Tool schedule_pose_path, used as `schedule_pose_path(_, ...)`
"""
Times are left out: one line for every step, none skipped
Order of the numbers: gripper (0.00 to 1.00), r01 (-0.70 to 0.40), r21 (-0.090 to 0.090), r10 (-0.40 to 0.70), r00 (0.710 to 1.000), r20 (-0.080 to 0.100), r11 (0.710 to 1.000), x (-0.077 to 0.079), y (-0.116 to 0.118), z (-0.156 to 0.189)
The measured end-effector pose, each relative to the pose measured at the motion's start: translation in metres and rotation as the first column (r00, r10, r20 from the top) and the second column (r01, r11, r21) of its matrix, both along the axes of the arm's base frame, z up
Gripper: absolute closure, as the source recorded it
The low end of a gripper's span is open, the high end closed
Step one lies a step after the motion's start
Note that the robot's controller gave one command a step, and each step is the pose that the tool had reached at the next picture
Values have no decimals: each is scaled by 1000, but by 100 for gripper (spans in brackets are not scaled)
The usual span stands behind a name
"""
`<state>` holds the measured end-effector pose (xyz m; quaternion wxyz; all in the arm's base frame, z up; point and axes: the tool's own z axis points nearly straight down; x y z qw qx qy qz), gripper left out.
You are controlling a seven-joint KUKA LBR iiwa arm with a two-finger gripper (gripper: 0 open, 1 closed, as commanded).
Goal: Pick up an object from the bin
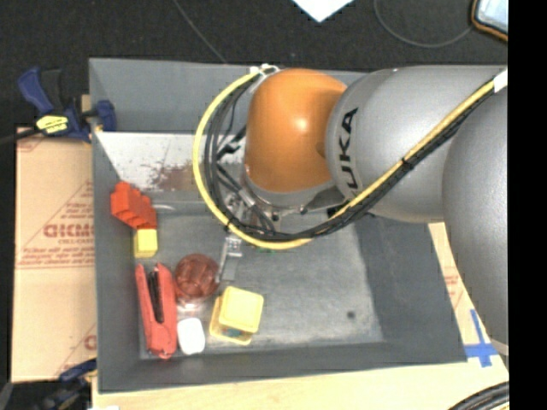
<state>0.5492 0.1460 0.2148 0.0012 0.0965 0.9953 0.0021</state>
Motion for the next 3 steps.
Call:
schedule_pose_path(0, 8, 0, -8, 1000, 0, 1000, 27, 26, 33)
schedule_pose_path(100, -34, -1, 34, 999, 9, 999, 2, -17, 140)
schedule_pose_path(100, -35, -1, 35, 999, 8, 999, 2, -17, 140)
